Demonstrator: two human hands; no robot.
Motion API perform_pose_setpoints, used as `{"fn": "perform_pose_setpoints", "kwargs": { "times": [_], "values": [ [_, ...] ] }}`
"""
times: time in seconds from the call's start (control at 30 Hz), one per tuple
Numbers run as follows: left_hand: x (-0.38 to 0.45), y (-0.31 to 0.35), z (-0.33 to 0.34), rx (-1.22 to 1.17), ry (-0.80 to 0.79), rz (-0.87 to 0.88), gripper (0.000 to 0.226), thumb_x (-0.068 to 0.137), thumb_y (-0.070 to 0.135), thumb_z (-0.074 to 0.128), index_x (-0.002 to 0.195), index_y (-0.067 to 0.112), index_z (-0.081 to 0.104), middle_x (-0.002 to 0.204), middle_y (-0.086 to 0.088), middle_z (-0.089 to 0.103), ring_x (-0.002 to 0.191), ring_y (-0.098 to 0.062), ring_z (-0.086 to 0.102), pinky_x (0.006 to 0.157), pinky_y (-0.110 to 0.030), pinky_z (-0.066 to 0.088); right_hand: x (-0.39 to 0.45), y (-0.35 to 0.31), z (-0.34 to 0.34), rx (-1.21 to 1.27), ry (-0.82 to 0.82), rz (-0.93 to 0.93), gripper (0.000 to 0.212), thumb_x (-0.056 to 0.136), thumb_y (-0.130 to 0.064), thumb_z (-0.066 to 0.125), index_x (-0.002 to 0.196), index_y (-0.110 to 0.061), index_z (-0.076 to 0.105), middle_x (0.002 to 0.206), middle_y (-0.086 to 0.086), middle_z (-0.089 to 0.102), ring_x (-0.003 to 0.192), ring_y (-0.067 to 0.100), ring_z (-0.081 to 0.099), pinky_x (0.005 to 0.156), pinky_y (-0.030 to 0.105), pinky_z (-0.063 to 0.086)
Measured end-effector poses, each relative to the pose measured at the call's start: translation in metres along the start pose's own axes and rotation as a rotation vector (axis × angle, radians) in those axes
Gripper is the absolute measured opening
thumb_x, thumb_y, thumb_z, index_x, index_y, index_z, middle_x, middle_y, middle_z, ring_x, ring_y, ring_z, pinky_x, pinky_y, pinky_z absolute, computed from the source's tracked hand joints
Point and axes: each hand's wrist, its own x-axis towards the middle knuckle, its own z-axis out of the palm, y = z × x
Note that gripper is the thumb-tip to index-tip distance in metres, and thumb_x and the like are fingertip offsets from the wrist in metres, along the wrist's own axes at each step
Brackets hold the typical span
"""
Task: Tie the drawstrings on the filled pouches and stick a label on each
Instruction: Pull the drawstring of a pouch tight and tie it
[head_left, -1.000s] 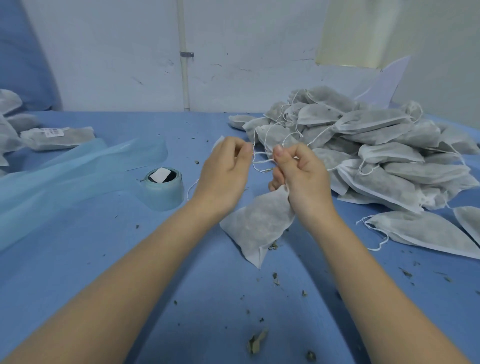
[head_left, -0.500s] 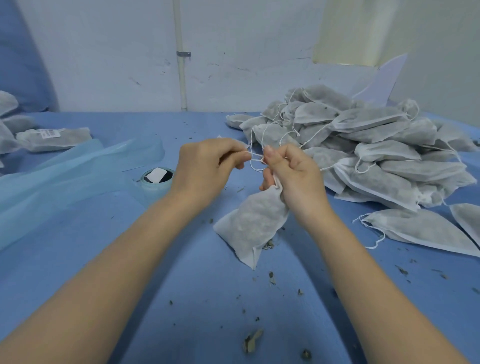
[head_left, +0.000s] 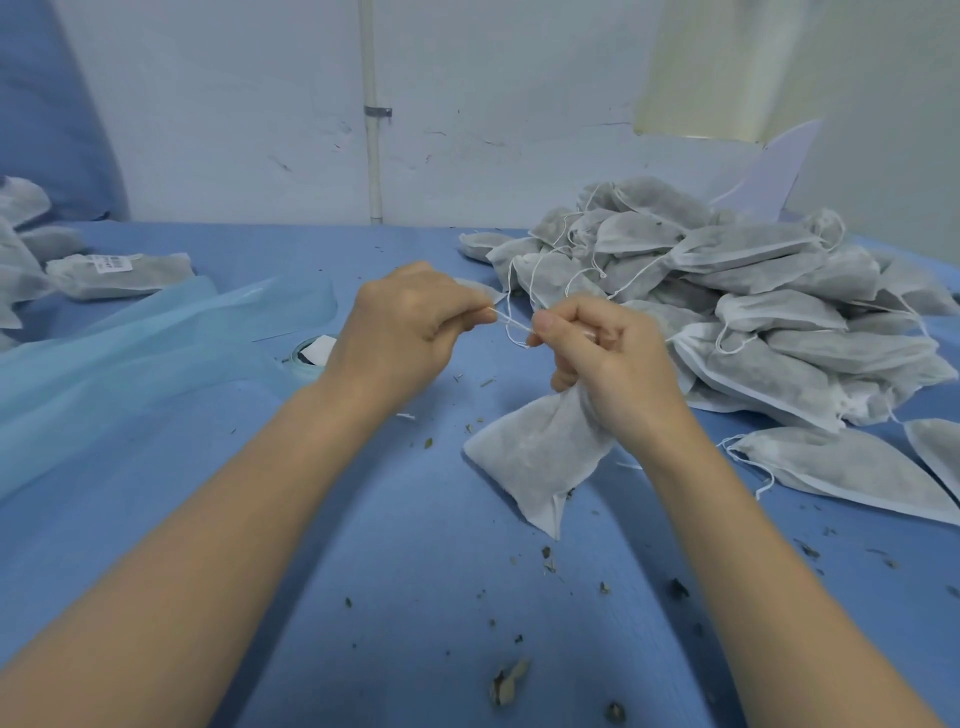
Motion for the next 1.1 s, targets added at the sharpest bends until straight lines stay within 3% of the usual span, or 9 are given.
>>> {"fn": "perform_pose_setpoints", "kwargs": {
  "times": [0.2, 0.33, 0.4, 0.47, 0.57, 0.7, 0.87, 0.97, 1.1],
  "values": [
    [-0.002, 0.005, 0.005, -0.112, 0.015, -0.186, 0.011, 0.084, 0.015, 0.066, 0.078, 0.011, 0.075, 0.064, -0.004, 0.069, 0.06, -0.017, 0.058, 0.056, -0.016, 0.032, -0.002, -0.002, -0.001, -0.072, 0.157, -0.013, 0.017, 0.079, -0.014, 0.072, 0.065, -0.024, 0.068, 0.056, -0.014, 0.054, 0.056, 0.007, 0.049, 0.062, 0.034, 0.046],
    [0.0, 0.02, 0.011, -0.459, -0.113, -0.621, 0.008, 0.083, 0.028, 0.069, 0.089, 0.024, 0.067, 0.078, 0.01, 0.068, 0.066, -0.003, 0.057, 0.07, -0.014, 0.044, 0.001, -0.003, 0.001, 0.053, 0.331, 0.008, 0.022, 0.081, -0.011, 0.071, 0.067, -0.027, 0.067, 0.05, -0.014, 0.051, 0.047, 0.006, 0.048, 0.054, 0.02, 0.044],
    [0.002, 0.021, 0.012, -0.601, -0.208, -0.859, 0.031, 0.079, 0.041, 0.07, 0.104, 0.025, 0.059, 0.093, 0.012, 0.065, 0.075, -0.006, 0.061, 0.072, -0.018, 0.049, 0.005, -0.002, -0.002, 0.196, 0.477, 0.063, 0.022, 0.082, -0.012, 0.069, 0.066, -0.027, 0.067, 0.048, -0.011, 0.048, 0.046, 0.007, 0.045, 0.052, 0.018, 0.043],
    [0.005, 0.021, 0.011, -0.826, -0.374, -1.074, 0.039, 0.08, 0.047, 0.065, 0.106, 0.018, 0.061, 0.103, -0.001, 0.066, 0.082, -0.018, 0.066, 0.077, -0.03, 0.056, 0.007, 0.0, -0.005, 0.304, 0.607, 0.118, 0.019, 0.083, -0.013, 0.068, 0.068, -0.025, 0.067, 0.048, -0.01, 0.045, 0.046, 0.006, 0.042, 0.049, 0.015, 0.04],
    [0.0, 0.028, 0.014, -1.158, -0.558, -1.24, 0.035, 0.072, 0.04, 0.069, 0.095, 0.013, 0.069, 0.085, -0.007, 0.067, 0.071, -0.021, 0.068, 0.065, -0.031, 0.059, 0.009, 0.004, -0.004, 0.414, 0.682, 0.163, 0.015, 0.085, -0.013, 0.067, 0.072, -0.022, 0.067, 0.049, -0.011, 0.046, 0.047, 0.004, 0.04, 0.047, 0.014, 0.037],
    [-0.006, 0.032, 0.025, -1.258, -0.481, -1.287, 0.024, 0.084, 0.017, 0.067, 0.103, 0.003, 0.069, 0.084, -0.007, 0.07, 0.071, -0.015, 0.068, 0.065, -0.026, 0.059, 0.007, 0.005, -0.003, 0.347, 0.537, 0.151, 0.022, 0.085, -0.016, 0.068, 0.066, -0.029, 0.069, 0.056, -0.012, 0.05, 0.054, 0.006, 0.044, 0.054, 0.015, 0.037],
    [-0.008, 0.025, 0.027, -1.169, -0.31, -1.314, 0.032, 0.081, 0.031, 0.07, 0.1, 0.006, 0.069, 0.089, -0.003, 0.072, 0.075, -0.013, 0.065, 0.069, -0.024, 0.051, 0.002, 0.004, -0.001, 0.19, 0.226, 0.094, 0.021, 0.085, -0.013, 0.068, 0.069, -0.027, 0.071, 0.068, -0.016, 0.064, 0.065, -0.003, 0.056, 0.057, 0.008, 0.041],
    [-0.009, 0.024, 0.026, -1.179, -0.262, -1.336, 0.024, 0.085, 0.036, 0.065, 0.093, 0.014, 0.068, 0.076, 0.004, 0.071, 0.067, -0.01, 0.065, 0.063, -0.023, 0.051, -0.001, 0.003, 0.002, 0.164, 0.099, 0.079, 0.018, 0.084, -0.014, 0.07, 0.071, -0.026, 0.073, 0.075, -0.014, 0.069, 0.073, -0.003, 0.061, 0.062, 0.008, 0.044],
    [-0.009, 0.022, 0.023, -1.367, -0.256, -1.499, 0.047, 0.092, 0.05, 0.047, 0.118, 0.012, 0.059, 0.11, -0.012, 0.068, 0.09, -0.029, 0.069, 0.064, -0.039, 0.058, -0.002, 0.006, 0.001, 0.056, 0.06, 0.079, 0.015, 0.08, -0.019, 0.074, 0.071, -0.031, 0.076, 0.087, -0.016, 0.069, 0.086, -0.002, 0.062, 0.071, 0.014, 0.045]
  ]
}}
